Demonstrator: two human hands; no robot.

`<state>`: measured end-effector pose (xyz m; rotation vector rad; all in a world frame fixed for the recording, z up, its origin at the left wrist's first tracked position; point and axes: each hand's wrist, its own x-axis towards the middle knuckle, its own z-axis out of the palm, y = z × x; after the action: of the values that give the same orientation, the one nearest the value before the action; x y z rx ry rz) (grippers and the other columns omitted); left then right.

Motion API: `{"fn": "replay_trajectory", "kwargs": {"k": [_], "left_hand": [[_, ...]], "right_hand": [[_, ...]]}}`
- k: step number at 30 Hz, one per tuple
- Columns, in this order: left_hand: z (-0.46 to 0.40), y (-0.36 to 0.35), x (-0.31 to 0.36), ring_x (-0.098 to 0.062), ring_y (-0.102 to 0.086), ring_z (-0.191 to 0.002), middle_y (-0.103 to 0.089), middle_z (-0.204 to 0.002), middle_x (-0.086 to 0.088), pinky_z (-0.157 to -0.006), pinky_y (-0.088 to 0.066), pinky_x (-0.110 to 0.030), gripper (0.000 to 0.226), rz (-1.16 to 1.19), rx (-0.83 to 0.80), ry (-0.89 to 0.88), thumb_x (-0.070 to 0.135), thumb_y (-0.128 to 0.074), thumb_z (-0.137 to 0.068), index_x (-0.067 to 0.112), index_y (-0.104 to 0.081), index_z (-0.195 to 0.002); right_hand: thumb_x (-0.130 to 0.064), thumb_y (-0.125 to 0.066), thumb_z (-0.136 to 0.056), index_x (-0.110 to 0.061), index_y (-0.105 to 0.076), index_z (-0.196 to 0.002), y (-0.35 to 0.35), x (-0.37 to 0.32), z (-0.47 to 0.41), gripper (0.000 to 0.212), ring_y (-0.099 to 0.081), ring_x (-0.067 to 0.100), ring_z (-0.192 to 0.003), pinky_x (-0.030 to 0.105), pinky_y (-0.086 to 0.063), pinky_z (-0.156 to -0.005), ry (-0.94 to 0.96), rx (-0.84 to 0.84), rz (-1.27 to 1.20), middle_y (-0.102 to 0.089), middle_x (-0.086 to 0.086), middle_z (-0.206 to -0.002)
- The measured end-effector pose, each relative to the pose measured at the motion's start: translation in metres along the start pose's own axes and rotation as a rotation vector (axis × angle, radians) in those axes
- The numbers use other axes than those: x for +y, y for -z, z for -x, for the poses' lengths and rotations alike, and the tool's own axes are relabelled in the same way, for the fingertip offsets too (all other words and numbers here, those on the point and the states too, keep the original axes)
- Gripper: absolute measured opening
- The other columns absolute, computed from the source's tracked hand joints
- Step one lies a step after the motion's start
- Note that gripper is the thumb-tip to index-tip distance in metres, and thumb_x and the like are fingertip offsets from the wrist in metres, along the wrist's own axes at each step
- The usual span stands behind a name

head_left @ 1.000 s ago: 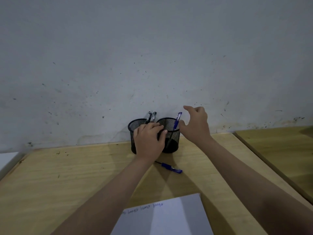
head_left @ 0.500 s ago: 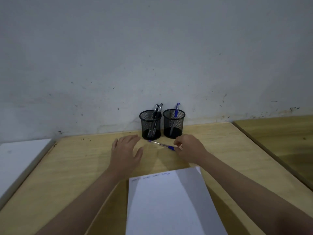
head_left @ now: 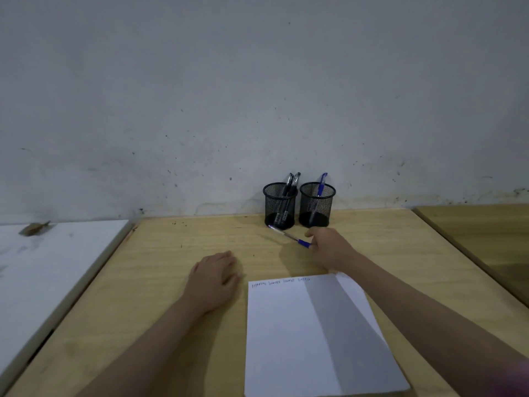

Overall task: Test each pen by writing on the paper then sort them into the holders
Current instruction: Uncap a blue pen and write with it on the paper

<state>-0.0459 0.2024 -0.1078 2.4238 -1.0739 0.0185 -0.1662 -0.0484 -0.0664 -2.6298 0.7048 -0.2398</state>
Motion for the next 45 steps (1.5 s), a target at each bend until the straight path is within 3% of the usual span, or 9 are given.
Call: {"fn": "replay_trajectory", "kwargs": {"k": [4, 13, 22, 29, 33, 35, 37, 41, 45], "left_hand": [[0.001, 0.003, 0.009, -0.024, -0.054, -0.114, -0.060, -0.126, -0.004, -0.101, -0.040, -0.044, 0.051, 0.057, 0.102, 0.024, 0.046, -0.053, -0.080, 0.015, -0.056, -0.121], [0.003, 0.020, 0.086, -0.018, -0.064, -0.089, -0.069, -0.097, 0.000, -0.078, -0.052, -0.045, 0.051, 0.290, 0.437, -0.231, 0.054, -0.059, -0.071, 0.014, -0.065, -0.102], [0.003, 0.031, 0.113, -0.015, -0.063, -0.067, -0.069, -0.076, -0.003, -0.064, -0.053, -0.038, 0.013, 0.388, 0.510, -0.312, 0.017, -0.065, -0.077, 0.011, -0.070, -0.087], [0.001, 0.043, 0.133, -0.004, -0.059, -0.059, -0.063, -0.063, 0.008, -0.055, -0.046, -0.011, 0.005, 0.594, 0.315, -0.041, 0.012, -0.069, -0.077, 0.013, -0.068, -0.073], [0.015, 0.044, 0.125, -0.001, -0.055, -0.050, -0.062, -0.059, 0.005, -0.050, -0.043, -0.010, 0.009, 0.630, 0.248, 0.002, 0.008, -0.070, -0.076, 0.012, -0.067, -0.068], [0.026, 0.044, 0.110, 0.002, -0.055, -0.050, -0.063, -0.059, 0.006, -0.049, -0.042, -0.007, 0.011, 0.624, 0.281, 0.011, 0.009, -0.071, -0.076, 0.014, -0.067, -0.067], [0.026, 0.045, 0.087, 0.001, -0.057, -0.052, -0.064, -0.060, 0.008, -0.050, -0.041, -0.005, 0.005, 0.576, 0.365, 0.076, 0.013, -0.071, -0.077, 0.014, -0.070, -0.071], [0.016, 0.029, 0.045, -0.014, -0.063, -0.068, -0.070, -0.072, 0.000, -0.065, -0.050, -0.025, 0.009, 0.382, 0.326, 0.231, 0.021, -0.069, -0.079, 0.014, -0.073, -0.082], [0.018, 0.010, 0.027, -0.022, -0.062, -0.084, -0.070, -0.085, 0.002, -0.073, -0.049, -0.034, 0.012, 0.128, 0.234, 0.239, 0.028, -0.063, -0.081, 0.023, -0.072, -0.087]], "right_hand": [[0.004, -0.054, -0.085, -0.007, -0.065, -0.093, 0.010, -0.022, 0.015, 0.018, -0.054, 0.016, -0.075, 0.018, -0.042, -0.063, 0.013, 0.067, -0.479, -0.058, 0.000, -0.078], [0.003, -0.064, -0.084, -0.006, -0.059, -0.083, 0.024, -0.061, 0.043, 0.010, -0.069, 0.019, -0.078, 0.030, -0.052, -0.074, -0.122, 0.013, -1.258, -0.068, 0.008, -0.079], [-0.019, -0.070, -0.083, -0.010, -0.064, -0.084, 0.027, -0.069, 0.060, 0.011, -0.063, 0.016, -0.070, 0.034, -0.051, -0.071, -0.036, 0.058, -1.226, -0.066, 0.005, -0.075], [-0.025, -0.065, -0.088, -0.012, -0.063, -0.072, 0.028, -0.073, 0.054, 0.021, -0.054, 0.011, -0.061, 0.028, -0.044, -0.064, -0.164, -0.003, -1.347, -0.059, 0.001, -0.064], [-0.019, -0.064, -0.089, -0.011, -0.055, -0.079, 0.045, -0.036, 0.028, 0.015, -0.053, 0.009, -0.049, 0.022, -0.043, -0.046, -0.532, 0.331, -1.654, -0.056, 0.002, -0.067], [-0.020, -0.066, -0.087, -0.012, -0.055, -0.077, 0.056, -0.006, 0.025, 0.017, -0.052, 0.009, -0.050, 0.025, -0.044, -0.049, -0.599, 0.486, -1.519, -0.057, 0.003, -0.069], [-0.020, -0.067, -0.087, -0.012, -0.056, -0.076, 0.054, 0.000, 0.030, 0.017, -0.050, 0.007, -0.043, 0.026, -0.042, -0.050, -0.559, 0.414, -1.414, -0.056, 0.002, -0.065], [-0.018, -0.066, -0.087, -0.008, -0.062, -0.084, 0.025, -0.017, 0.046, 0.011, -0.048, 0.008, -0.041, 0.027, -0.045, -0.053, -0.505, 0.222, -1.299, -0.054, 0.002, -0.061], [-0.022, -0.070, -0.085, -0.007, -0.061, -0.072, 0.003, -0.018, 0.059, 0.022, -0.047, 0.014, -0.051, 0.028, -0.044, -0.053, -0.449, 0.255, -1.197, -0.054, 0.005, -0.060]]}}
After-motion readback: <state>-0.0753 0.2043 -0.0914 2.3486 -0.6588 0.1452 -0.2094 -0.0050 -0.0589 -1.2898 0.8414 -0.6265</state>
